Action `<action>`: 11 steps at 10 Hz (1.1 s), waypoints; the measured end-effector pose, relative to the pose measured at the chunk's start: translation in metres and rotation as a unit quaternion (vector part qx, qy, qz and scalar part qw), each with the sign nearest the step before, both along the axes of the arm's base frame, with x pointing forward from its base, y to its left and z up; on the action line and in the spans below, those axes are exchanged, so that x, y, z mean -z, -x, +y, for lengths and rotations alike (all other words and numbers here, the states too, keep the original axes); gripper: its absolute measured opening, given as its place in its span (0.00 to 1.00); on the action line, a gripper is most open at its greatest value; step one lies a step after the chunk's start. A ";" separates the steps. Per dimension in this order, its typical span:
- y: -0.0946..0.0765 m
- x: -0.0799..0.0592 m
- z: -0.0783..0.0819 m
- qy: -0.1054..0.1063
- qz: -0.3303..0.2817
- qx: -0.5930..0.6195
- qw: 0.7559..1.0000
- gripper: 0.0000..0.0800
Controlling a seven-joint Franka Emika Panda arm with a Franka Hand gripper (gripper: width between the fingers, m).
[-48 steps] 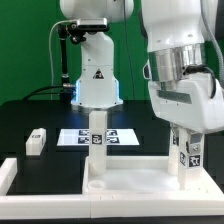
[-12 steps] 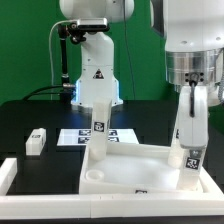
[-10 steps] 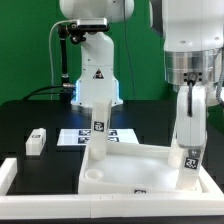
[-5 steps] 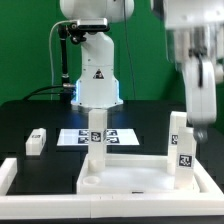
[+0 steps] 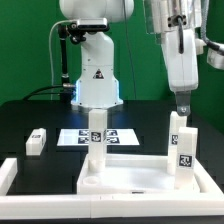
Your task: Assemble desk
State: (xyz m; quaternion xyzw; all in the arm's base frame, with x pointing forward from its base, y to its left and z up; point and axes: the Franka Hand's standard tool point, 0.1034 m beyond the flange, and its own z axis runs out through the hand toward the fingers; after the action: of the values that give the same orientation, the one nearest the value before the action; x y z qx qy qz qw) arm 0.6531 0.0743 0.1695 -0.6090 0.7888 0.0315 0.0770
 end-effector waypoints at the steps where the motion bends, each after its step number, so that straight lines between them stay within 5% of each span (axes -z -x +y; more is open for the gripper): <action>1: 0.000 0.000 0.000 0.000 0.000 0.000 1.000 0.81; 4: 0.013 -0.006 -0.015 0.000 -0.017 -0.052 0.999 0.81; 7: 0.056 -0.027 -0.076 0.001 -0.047 -0.142 0.989 0.81; 8: 0.063 -0.023 -0.088 0.007 -0.051 -0.163 0.985 0.81; 11: 0.063 -0.022 -0.086 0.021 -0.067 -0.285 0.956 0.81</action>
Offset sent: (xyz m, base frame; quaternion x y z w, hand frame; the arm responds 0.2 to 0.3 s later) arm -0.0519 -0.0381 0.0141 0.0168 -0.0175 -0.0925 0.9954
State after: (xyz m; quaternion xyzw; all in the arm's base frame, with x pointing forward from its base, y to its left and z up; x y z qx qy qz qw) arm 0.5903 -0.0116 0.1913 -0.8104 0.5765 -0.0047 0.1046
